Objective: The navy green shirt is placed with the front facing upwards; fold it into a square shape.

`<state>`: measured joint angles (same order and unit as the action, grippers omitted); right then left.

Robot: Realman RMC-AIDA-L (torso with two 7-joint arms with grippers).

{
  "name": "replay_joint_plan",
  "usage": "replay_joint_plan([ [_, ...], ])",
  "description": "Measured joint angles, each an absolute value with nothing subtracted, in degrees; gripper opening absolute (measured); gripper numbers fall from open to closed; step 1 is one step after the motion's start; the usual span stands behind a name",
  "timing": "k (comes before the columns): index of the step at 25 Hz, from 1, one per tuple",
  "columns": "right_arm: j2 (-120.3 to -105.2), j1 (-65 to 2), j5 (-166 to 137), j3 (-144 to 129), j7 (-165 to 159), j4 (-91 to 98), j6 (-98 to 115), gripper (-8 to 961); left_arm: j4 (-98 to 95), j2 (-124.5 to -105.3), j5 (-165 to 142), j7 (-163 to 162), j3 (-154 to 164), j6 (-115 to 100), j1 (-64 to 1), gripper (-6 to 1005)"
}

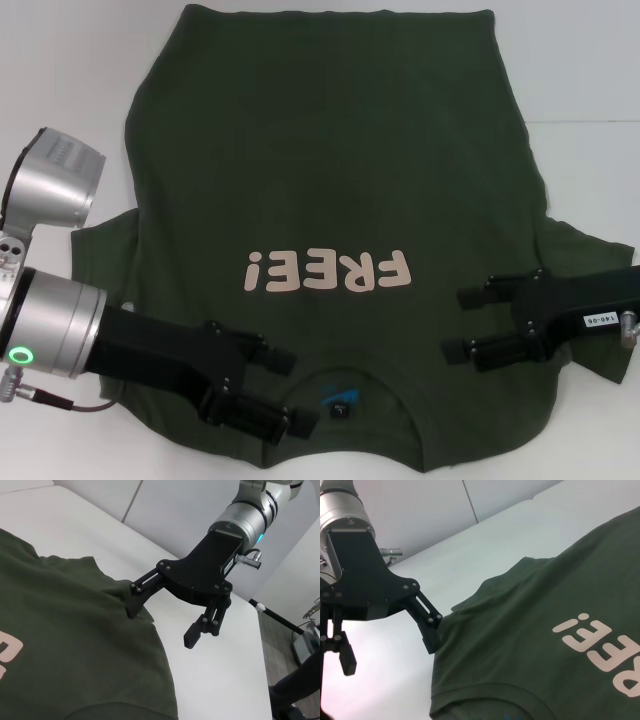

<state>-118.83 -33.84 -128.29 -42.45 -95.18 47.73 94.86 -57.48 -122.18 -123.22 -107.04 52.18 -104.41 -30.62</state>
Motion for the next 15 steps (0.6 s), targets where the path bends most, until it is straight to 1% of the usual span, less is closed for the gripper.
replay_joint_plan([
  [13, -118.83, -33.8, -128.4, -42.1, -95.4, 47.7, 94.8, 941, -57.5, -122.22, -123.2, -108.0, 52.0, -104.1, -30.4, 933],
  [15, -118.83, -34.0, -128.1, -40.8, -97.4, 47.7, 93.7, 941, -57.4, -121.95, -123.2, -111.2, 50.7, -102.3, -30.4, 933],
])
